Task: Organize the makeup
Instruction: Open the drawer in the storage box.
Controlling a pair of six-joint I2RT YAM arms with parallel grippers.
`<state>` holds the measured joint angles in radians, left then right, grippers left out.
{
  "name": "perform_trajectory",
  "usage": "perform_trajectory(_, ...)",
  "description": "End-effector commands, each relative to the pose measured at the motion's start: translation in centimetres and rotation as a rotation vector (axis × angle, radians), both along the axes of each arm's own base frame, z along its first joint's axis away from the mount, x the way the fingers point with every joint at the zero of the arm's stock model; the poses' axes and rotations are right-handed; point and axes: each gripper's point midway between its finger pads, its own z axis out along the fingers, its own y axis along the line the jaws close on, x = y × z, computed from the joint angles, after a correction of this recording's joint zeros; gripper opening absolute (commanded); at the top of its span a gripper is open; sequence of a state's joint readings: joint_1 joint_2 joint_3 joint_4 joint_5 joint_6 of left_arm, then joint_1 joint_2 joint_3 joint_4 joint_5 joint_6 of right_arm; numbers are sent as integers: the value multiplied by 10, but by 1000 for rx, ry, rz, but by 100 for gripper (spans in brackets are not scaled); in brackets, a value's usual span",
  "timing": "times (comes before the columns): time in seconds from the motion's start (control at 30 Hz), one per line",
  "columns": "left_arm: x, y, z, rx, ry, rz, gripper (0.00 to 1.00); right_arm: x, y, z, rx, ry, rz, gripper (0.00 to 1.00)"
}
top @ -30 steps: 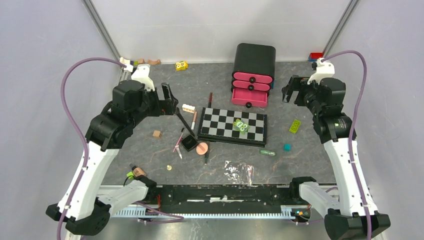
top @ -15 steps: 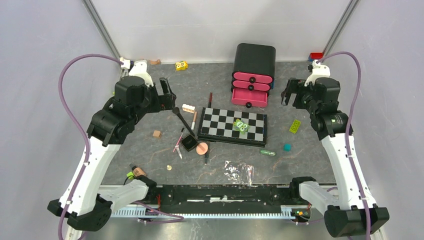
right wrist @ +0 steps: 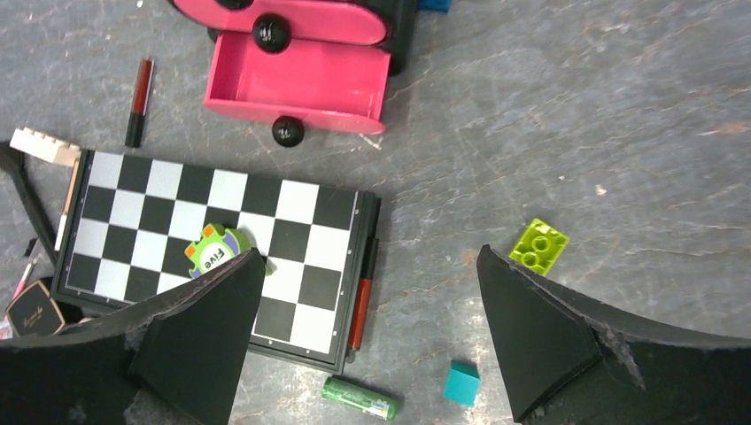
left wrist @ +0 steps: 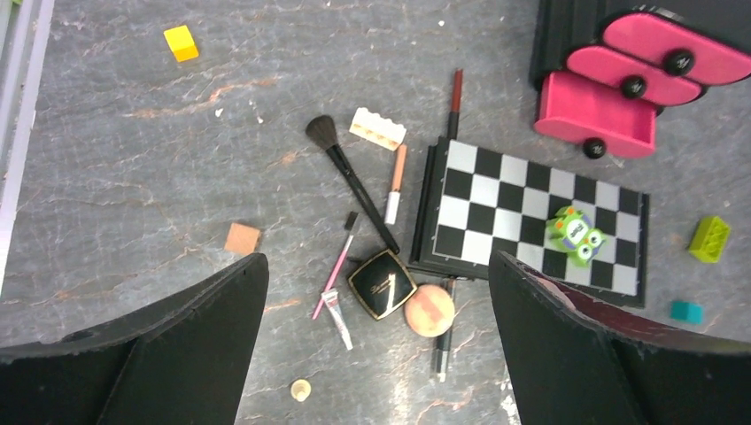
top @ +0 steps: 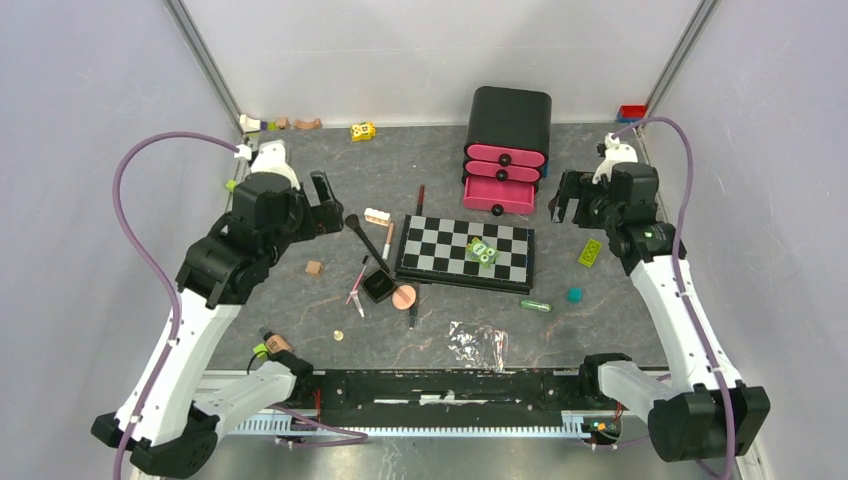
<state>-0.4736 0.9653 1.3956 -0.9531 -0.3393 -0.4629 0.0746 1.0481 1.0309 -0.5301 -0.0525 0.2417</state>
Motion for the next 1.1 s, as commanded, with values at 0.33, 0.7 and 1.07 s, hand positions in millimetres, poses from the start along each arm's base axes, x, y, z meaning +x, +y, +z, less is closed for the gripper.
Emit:
perform_trajectory(0.33, -12, 29, -41, 66, -90, 74, 100, -4, 102, -48, 41, 0, 348, 97)
perform_trajectory(0.7, -12, 14, -97, 132, 69, -22, 100, 50, 127, -73, -130, -51, 432, 97)
perform_trajectory(1.07, -38, 35, -91, 177, 1, -40, 100, 128, 141, -102, -258, 27, 431, 98)
